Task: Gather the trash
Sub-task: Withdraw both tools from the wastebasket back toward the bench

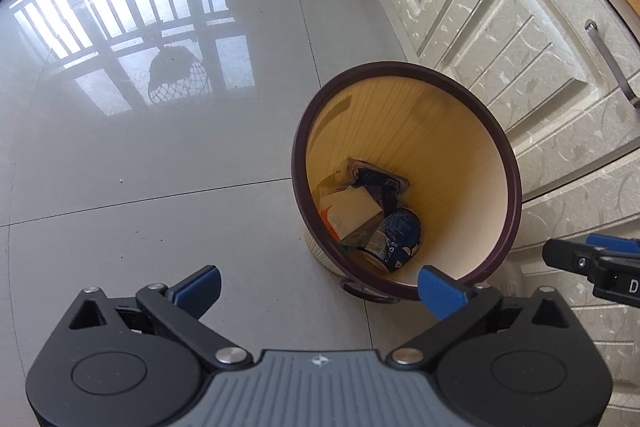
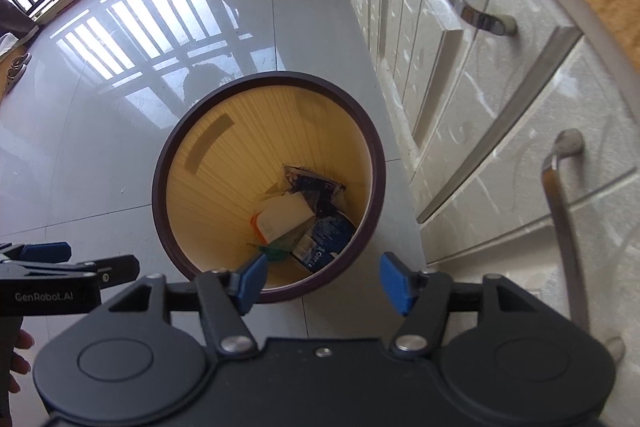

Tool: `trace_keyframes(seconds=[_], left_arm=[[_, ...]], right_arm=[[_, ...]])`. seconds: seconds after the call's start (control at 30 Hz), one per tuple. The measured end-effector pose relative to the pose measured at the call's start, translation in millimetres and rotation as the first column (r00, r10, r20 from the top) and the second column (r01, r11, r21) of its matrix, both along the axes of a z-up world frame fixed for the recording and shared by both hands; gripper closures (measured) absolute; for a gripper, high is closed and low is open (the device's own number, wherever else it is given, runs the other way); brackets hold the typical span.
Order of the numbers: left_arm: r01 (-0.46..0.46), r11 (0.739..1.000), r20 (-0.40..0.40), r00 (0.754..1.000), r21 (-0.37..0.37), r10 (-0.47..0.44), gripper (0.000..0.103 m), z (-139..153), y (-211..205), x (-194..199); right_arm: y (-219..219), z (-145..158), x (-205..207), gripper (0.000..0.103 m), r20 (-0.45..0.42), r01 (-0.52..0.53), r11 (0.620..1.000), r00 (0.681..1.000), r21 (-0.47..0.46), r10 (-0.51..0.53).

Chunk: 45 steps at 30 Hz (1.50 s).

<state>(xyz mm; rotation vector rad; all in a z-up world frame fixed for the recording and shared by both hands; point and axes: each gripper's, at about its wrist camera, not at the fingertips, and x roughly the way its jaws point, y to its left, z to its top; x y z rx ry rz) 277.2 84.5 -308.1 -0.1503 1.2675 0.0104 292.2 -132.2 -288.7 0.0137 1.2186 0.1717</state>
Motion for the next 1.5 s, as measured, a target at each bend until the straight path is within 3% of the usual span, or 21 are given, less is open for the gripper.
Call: trace_keyframes(seconds=[0.3, 0.47, 1.0, 1.5], left_arm=[[-0.006, 1.0, 0.04, 0.999, -0.002, 0.006, 0.0, 24, 2, -19], [0.002, 1.0, 0.074, 0.997, 0.004, -0.003, 0.0, 43, 2, -32], [-0.007, 1.0, 0.2, 0.98, 0.003, 0.006, 0.0, 104, 16, -87], [-0.033, 0.999, 0.364, 0.93, -0.03, 0.042, 0.0, 157, 12, -138]], right_arm=[[-1, 20, -18, 0.005, 0.067, -0.006, 1.0, 0.998, -0.022, 0.007], [-1, 33, -30, 0.0, 0.096, -0.004, 0.999, 0.995, -0.036, 0.008], [-5, 85, -83, 0.0, 0.212, -0.003, 0.998, 0.977, -0.058, 0.015], [-16, 146, -137, 0.0, 0.379, 0.021, 0.997, 0.926, -0.071, 0.008]])
